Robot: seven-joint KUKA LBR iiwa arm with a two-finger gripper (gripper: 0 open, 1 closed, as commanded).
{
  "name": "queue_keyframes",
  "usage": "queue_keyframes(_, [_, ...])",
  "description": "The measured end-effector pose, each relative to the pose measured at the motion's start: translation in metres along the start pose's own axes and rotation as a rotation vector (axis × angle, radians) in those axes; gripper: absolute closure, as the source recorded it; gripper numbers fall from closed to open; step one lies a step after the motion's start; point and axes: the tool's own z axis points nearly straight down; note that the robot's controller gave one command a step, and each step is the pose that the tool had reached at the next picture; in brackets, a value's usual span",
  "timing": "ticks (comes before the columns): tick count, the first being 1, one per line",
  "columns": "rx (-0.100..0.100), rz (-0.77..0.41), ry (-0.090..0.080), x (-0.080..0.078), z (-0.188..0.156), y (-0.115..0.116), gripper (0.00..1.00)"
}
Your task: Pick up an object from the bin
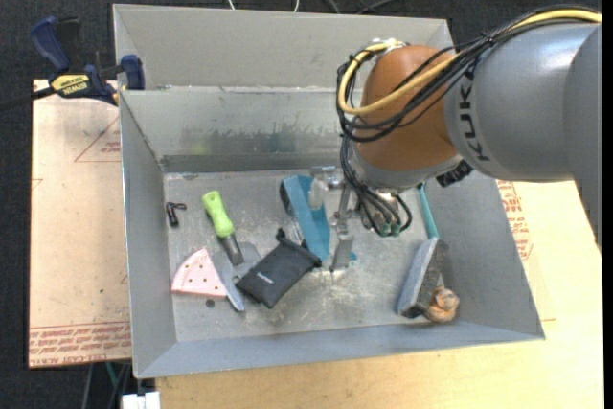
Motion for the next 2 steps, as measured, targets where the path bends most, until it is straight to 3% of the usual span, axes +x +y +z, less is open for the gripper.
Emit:
queue_keyframes(1, [0.0, -0.024, -0.009, -0.011, 0.031, 0.005, 0.0])
queue_keyframes(2, [-0.002, 0.033, 0.003, 0.037, 0.031, 0.033, 0.0])
